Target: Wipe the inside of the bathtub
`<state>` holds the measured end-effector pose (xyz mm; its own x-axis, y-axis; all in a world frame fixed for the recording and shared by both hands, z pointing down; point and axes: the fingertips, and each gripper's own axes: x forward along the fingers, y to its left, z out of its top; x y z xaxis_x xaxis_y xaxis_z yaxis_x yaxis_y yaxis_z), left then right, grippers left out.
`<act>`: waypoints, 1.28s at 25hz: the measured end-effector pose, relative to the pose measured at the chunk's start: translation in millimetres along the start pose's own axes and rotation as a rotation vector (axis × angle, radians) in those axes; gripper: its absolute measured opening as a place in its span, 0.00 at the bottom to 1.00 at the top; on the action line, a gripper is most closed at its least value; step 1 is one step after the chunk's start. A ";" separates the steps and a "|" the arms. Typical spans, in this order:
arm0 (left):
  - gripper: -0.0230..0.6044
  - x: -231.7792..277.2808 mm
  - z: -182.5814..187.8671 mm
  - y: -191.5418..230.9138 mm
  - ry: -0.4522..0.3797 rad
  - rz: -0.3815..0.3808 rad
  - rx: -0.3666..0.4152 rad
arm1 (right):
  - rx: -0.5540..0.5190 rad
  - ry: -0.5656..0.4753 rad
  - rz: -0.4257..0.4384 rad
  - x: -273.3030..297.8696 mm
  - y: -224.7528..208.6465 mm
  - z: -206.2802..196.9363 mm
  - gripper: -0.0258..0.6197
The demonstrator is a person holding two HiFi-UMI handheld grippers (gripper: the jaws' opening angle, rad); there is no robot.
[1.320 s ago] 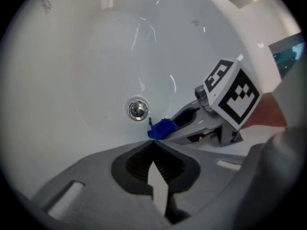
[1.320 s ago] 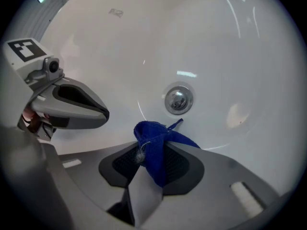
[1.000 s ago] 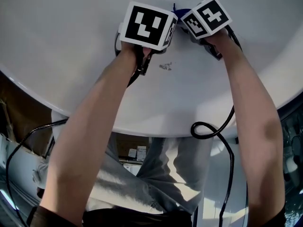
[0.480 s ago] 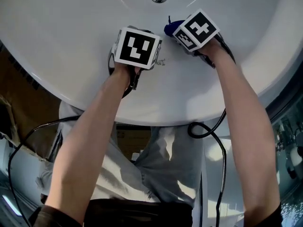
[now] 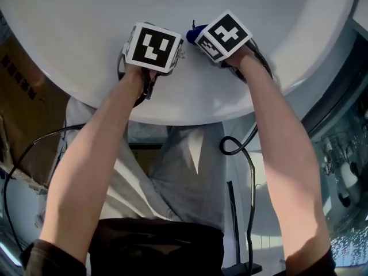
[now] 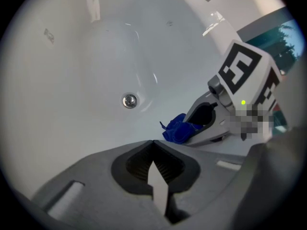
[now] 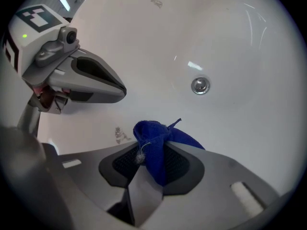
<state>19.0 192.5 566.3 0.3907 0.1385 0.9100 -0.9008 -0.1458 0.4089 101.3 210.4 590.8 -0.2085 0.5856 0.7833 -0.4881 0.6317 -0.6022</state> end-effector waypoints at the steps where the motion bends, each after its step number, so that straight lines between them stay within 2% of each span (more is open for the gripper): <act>1: 0.04 -3.6 -0.2 -3.8 0.000 -0.001 -0.007 | 0.006 0.002 0.000 -4.5 4.2 -4.1 0.24; 4: 0.04 -18.6 -9.0 -6.9 0.027 0.023 0.003 | 0.023 0.003 0.006 -15.8 22.8 -12.0 0.24; 8: 0.04 -34.7 -18.1 -16.2 0.021 -0.004 0.033 | 0.043 0.012 0.019 -25.2 49.2 -18.9 0.24; 10: 0.04 -44.7 -21.7 -11.0 0.018 0.025 0.055 | 0.058 0.015 0.031 -30.3 59.6 -20.6 0.24; 11: 0.04 -49.4 -23.8 -7.7 0.013 0.038 0.052 | 0.065 0.014 0.042 -32.8 65.5 -20.3 0.24; 14: 0.04 -60.0 -25.4 -13.4 -0.024 0.015 0.028 | 0.079 0.021 0.077 -41.2 84.8 -24.7 0.24; 22: 0.04 -93.9 -34.4 -8.4 0.011 0.047 0.034 | 0.121 0.012 0.109 -63.5 127.4 -35.3 0.24; 26: 0.04 -112.0 -14.4 -20.0 -0.068 0.005 0.057 | 0.138 -0.005 0.118 -75.5 144.8 -40.2 0.24; 32: 0.04 -145.1 -13.5 -29.5 -0.087 0.010 0.060 | 0.172 -0.037 0.156 -92.1 174.1 -49.9 0.24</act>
<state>-13.6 189.9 421.3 0.3994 0.0517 0.9153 -0.8926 -0.2057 0.4011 77.8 291.8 406.1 -0.3220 0.6481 0.6901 -0.5844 0.4374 -0.6835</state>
